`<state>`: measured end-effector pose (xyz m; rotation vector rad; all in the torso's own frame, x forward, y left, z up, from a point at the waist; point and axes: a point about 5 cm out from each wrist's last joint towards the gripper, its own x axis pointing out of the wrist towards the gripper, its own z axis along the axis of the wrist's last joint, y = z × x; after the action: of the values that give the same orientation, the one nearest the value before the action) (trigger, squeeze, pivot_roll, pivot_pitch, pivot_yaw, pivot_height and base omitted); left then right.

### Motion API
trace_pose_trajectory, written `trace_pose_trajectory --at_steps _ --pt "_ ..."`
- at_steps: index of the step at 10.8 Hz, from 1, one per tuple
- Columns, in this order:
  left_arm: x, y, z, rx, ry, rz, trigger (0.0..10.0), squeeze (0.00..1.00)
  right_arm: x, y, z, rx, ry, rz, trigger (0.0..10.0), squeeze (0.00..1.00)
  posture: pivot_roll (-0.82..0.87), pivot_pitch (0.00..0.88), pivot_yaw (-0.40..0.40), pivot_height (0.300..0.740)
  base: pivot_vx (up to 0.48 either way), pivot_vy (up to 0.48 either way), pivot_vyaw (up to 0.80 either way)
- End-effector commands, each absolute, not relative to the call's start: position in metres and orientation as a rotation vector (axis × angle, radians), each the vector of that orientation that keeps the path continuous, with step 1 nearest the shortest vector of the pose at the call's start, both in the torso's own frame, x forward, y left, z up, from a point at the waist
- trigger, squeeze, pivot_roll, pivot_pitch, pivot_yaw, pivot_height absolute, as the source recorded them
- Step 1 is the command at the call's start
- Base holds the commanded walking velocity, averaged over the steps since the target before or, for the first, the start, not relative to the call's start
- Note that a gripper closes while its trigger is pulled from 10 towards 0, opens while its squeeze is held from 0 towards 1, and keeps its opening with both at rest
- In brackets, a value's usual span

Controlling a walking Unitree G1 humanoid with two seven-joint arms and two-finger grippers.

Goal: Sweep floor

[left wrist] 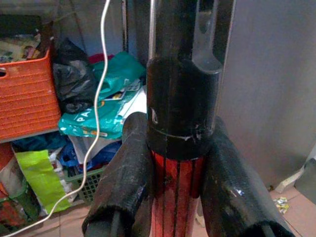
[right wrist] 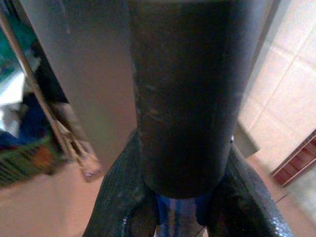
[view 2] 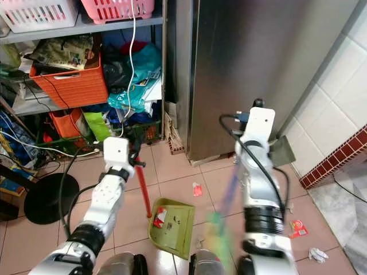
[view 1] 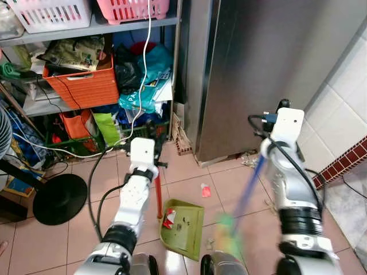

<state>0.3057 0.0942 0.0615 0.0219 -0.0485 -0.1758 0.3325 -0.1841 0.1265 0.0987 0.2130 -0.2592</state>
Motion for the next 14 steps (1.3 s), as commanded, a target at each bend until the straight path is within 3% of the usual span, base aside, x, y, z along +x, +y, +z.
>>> trace_pose_trajectory --at_steps 1,5,8,12,14 --pt "0.308 0.093 0.064 0.045 -0.049 -0.181 10.0 0.0 0.336 -0.18 0.131 0.185 0.209 -0.255 10.0 0.0 -0.12 0.061 0.035 0.74 0.0 0.0 0.0" --pt "0.309 0.094 0.063 0.053 -0.039 -0.139 10.0 0.0 0.345 -0.176 0.143 0.449 0.179 -0.281 10.0 0.0 -0.12 0.057 0.034 0.74 0.0 0.0 0.0" --pt "0.311 0.095 0.064 0.056 -0.036 -0.12 10.0 0.0 0.354 -0.173 0.164 0.485 0.123 -0.229 10.0 0.0 -0.12 0.052 0.031 0.74 0.0 0.0 0.0" --pt "0.312 0.099 0.064 0.081 -0.034 -0.103 10.0 0.0 0.359 -0.162 0.225 0.177 -0.208 0.007 10.0 0.0 -0.12 0.047 0.032 0.74 0.0 0.0 0.0" --pt "0.312 0.104 0.064 0.155 -0.039 -0.097 10.0 0.0 0.357 -0.171 0.231 0.049 -0.26 -0.039 10.0 0.0 -0.12 0.047 0.033 0.74 0.0 0.0 0.0"
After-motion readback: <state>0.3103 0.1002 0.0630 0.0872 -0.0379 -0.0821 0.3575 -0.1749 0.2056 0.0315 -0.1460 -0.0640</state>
